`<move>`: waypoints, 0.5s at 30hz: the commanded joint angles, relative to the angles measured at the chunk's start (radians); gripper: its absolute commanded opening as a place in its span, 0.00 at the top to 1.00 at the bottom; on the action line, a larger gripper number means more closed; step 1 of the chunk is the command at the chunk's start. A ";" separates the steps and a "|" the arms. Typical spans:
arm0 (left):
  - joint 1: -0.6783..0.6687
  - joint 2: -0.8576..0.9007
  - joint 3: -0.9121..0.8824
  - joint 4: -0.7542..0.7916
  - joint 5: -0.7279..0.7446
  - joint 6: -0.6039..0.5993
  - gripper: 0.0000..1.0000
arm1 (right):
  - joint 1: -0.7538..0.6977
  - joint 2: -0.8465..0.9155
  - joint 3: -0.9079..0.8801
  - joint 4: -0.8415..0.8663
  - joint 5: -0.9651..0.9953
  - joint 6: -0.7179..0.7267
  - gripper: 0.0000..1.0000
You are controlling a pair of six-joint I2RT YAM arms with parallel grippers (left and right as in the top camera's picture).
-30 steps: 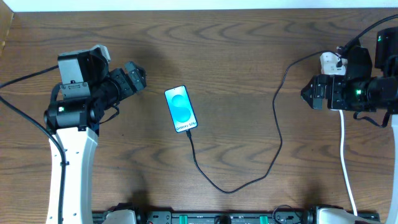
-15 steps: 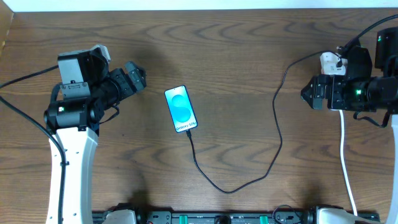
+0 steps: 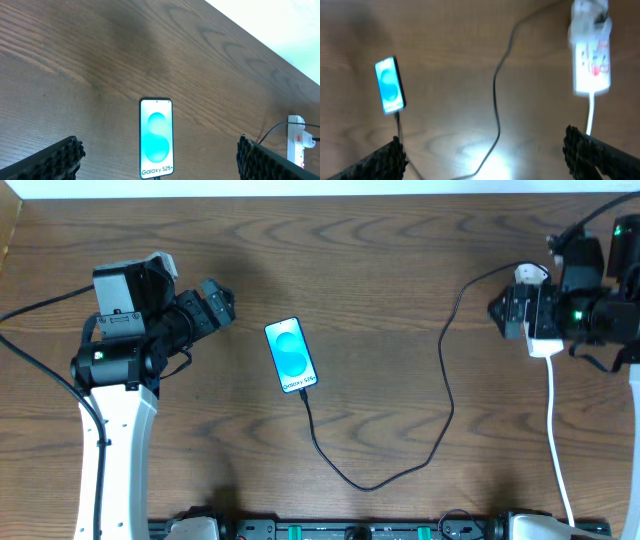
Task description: Plug charger to phone and switch on socket
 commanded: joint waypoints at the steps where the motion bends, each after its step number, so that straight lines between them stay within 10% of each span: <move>1: -0.003 -0.002 -0.001 -0.001 -0.010 0.006 0.01 | 0.032 -0.024 -0.033 0.098 0.005 -0.087 0.01; 15: -0.003 -0.002 -0.001 -0.001 -0.010 0.006 0.01 | 0.093 -0.571 -0.777 0.830 0.005 -0.356 0.01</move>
